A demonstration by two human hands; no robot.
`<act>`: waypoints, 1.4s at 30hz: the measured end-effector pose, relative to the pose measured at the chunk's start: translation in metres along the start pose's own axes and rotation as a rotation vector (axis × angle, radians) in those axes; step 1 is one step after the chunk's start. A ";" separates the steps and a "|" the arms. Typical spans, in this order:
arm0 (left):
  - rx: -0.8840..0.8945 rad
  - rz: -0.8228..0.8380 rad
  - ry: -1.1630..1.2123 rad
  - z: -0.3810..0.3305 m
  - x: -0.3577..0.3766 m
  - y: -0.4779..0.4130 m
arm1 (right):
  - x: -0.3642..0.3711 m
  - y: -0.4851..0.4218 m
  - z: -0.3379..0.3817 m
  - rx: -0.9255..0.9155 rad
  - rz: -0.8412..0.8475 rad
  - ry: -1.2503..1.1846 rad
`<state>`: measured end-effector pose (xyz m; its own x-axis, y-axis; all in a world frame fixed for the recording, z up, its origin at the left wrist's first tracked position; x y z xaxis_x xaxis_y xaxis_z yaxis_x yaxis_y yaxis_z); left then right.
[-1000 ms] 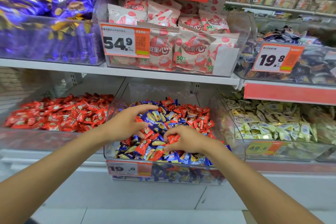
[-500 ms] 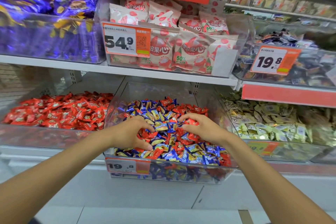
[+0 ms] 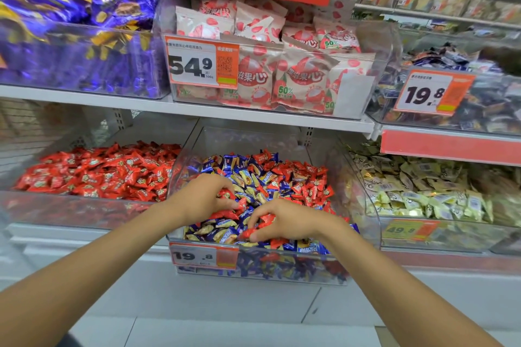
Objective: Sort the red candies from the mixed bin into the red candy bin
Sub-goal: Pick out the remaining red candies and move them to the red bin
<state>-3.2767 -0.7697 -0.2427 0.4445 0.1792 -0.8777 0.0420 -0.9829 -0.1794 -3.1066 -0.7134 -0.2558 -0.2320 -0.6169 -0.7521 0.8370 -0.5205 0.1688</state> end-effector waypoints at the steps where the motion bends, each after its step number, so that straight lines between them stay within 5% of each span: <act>1: -0.008 -0.043 0.029 0.000 -0.001 -0.001 | -0.005 0.002 -0.001 0.022 -0.030 -0.058; 10: 0.013 0.034 0.051 -0.003 0.007 -0.009 | -0.068 0.030 -0.045 0.219 -0.473 -0.381; 17: -0.031 0.120 -0.015 -0.001 0.012 -0.018 | -0.060 0.016 -0.065 0.193 -0.459 -0.201; 22: 0.012 -0.020 0.079 -0.003 0.005 -0.021 | -0.054 -0.004 -0.075 0.239 -0.503 -0.123; 29: -0.007 -0.060 0.173 -0.002 0.014 -0.019 | -0.039 -0.024 -0.072 0.302 -0.264 0.018; 36: -0.038 -0.153 0.240 -0.010 0.012 -0.027 | -0.052 -0.008 -0.069 0.235 -0.399 -0.226; 42: -0.026 -0.067 0.299 -0.029 0.011 -0.034 | -0.073 0.028 -0.049 0.203 -0.500 -0.381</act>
<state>-3.2471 -0.7353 -0.2334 0.6834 0.2266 -0.6940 0.1010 -0.9708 -0.2175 -3.0419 -0.6543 -0.2279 -0.7587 -0.4185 -0.4992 0.4816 -0.8764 0.0027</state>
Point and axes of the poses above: each hand's wrist, its own y-axis away from the middle knuckle, its own x-axis out of the palm, z = x × y, the point moved 3 cm from there along -y, towards the middle knuckle, and after that the axes turned 7 degrees about -z, right-handed, at the moved point
